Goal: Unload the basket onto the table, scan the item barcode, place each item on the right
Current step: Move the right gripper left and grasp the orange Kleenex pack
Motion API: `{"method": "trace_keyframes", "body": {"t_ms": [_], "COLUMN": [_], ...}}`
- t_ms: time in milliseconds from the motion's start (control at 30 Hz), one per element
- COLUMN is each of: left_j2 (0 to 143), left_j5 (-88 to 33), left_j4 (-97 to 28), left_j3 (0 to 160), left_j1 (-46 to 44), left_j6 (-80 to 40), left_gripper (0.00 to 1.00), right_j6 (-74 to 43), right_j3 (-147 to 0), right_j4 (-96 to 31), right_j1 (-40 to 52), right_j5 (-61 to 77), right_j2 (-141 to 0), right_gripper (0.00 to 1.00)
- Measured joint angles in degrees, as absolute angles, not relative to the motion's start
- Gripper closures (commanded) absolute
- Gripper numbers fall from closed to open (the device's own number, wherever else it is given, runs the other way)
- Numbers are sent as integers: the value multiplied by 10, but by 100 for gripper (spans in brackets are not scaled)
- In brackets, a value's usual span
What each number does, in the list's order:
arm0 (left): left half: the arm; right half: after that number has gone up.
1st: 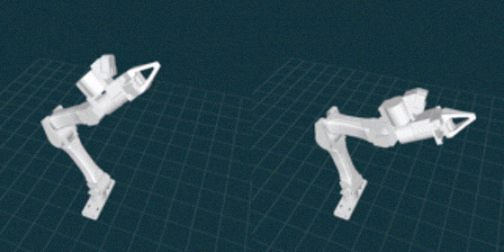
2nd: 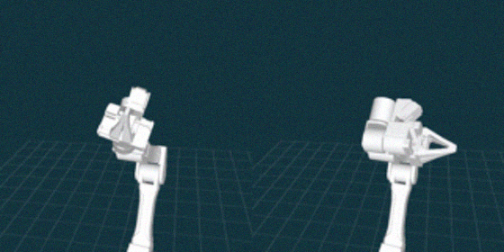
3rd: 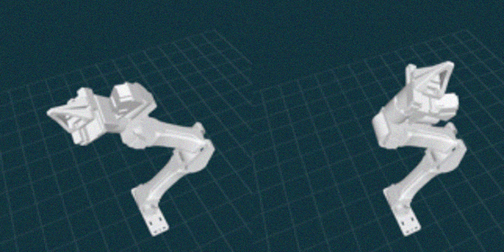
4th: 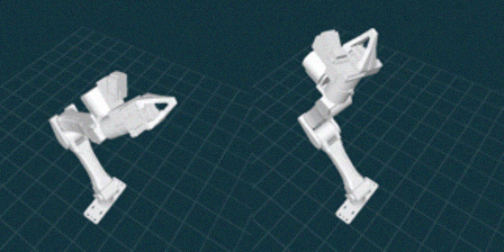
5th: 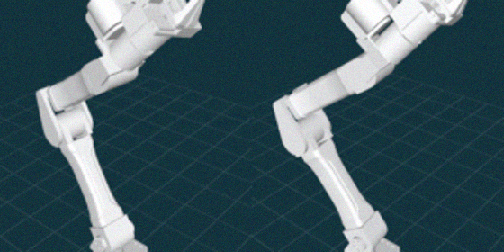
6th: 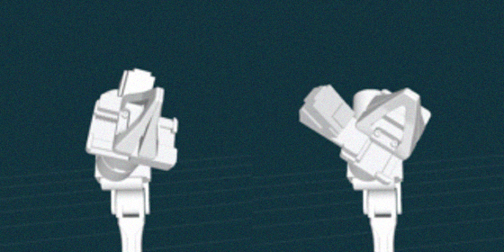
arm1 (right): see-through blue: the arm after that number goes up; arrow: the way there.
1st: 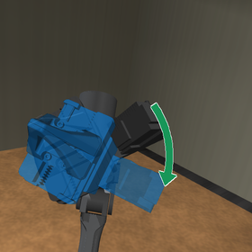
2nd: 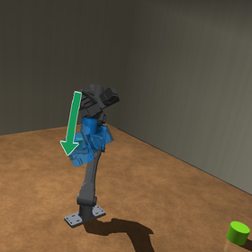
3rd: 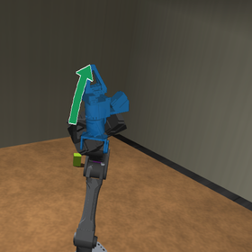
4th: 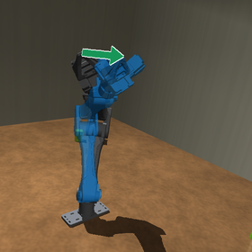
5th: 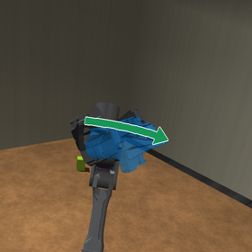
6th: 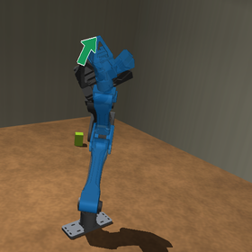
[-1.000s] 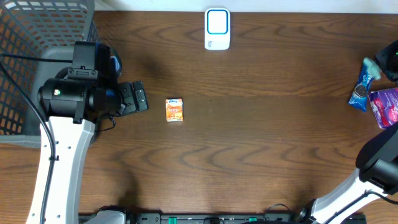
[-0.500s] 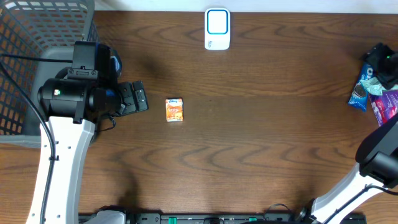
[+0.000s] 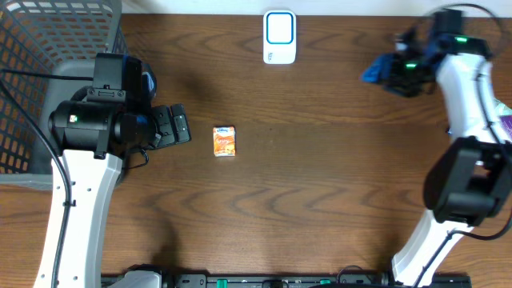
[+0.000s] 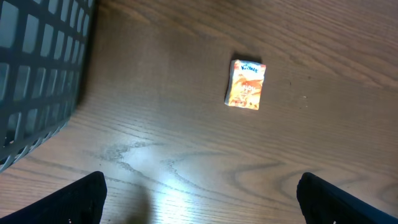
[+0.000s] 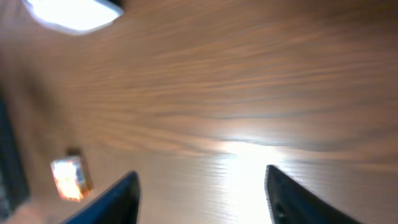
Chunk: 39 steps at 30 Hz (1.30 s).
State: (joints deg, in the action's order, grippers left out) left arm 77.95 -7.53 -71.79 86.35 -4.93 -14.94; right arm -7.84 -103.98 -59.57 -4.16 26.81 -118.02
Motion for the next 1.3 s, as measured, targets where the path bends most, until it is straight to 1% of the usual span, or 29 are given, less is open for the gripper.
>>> {"method": "trace_keyframes", "body": {"t_ms": [33, 67, 100, 133, 200, 267, 333, 367, 500, 667, 800, 933, 1033, 1100, 1167, 1300], "left_j2": [780, 780, 780, 780, 780, 780, 780, 780, 780, 780, 780, 780, 780, 780, 780, 780], "left_j5": [-75, -75, -75, -75, -75, -75, -75, -75, -75, -75, -75, -75, -75, -75, -75, -75], "left_j4": [-718, -718, -718, -718, -718, -718, -718, -718, -718, -718, -718, -718, -718, -718, -718, -718], "left_j3": [863, 863, 863, 863, 863, 863, 863, 863, 863, 863, 863, 863, 863, 863, 863, 863], "left_j1": [-49, -49, -49, -49, -49, -49, -49, -49, -49, -49, -49, -49, -49, -49, -49, -49], "left_j6": [-149, -149, -149, -149, -149, -149, -149, -149, -149, -149, -149, -149, -149, -149, -149, -149], "left_gripper": [2, 2, 2, 2, 2, 2, 2, 2, 2, 2, 2, 2, 2, 2, 2, 2], "right_j6": [-72, -72, -71, -75, -82, -99, -125, -142, -235, -348, -402, -425, -434, -437, -440, -441], "right_j3": [-1036, -1030, -1023, -1013, -990, -966, -939, -927, -876, -820, -807, -807, -807, -807, -806, -806], "right_j4": [-591, -583, -569, -552, -507, -457, -398, -372, -265, -155, -146, -154, -165, -178, -192, -213], "right_j1": [-21, 0, 22, 43, 88, 128, 170, 188, 253, 320, 364, 392, 407, 415, 420, 421], "right_j5": [271, 274, 275, 276, 277, 279, 280, 281, 279, 262, 233, 197, 167, 145, 119, 80], "right_j2": [-1180, -1180, -1180, -1180, -1180, -1180, -1180, -1180, -1180, -1180, -1180, -1180, -1180, -1180, -1180, -1180], "right_gripper": [42, 36, 8, 1, 1, 8, 21, 23, 24, 29, 31, 33, 37, 37, 34, 34]}}
